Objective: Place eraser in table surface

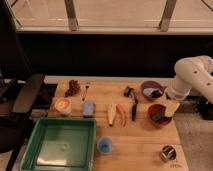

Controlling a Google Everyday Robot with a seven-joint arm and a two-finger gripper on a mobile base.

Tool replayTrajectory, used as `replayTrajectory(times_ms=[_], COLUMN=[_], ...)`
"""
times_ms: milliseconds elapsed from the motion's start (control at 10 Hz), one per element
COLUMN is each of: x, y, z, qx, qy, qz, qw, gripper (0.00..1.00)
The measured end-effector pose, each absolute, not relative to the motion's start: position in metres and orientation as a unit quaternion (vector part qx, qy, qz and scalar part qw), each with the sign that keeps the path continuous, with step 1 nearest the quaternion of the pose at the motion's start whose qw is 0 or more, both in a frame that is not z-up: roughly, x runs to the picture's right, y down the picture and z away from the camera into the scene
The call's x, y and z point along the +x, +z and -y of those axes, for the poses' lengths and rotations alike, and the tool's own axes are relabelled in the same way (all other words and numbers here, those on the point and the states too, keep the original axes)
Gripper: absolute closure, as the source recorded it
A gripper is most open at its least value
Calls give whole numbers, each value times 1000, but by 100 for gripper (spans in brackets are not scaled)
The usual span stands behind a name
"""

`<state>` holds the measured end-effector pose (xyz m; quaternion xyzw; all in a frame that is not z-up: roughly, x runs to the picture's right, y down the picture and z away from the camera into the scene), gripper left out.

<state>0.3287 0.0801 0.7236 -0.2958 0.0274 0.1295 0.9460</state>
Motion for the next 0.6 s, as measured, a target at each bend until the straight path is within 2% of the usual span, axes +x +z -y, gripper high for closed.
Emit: replayTrajectory(times_ms=[300,600], x=[324,310], y=[726,735], z=[-79,-90], qx=[-304,-336], qy=[97,-42], qz=[-22,14], qw=[947,941], gripper=[20,20])
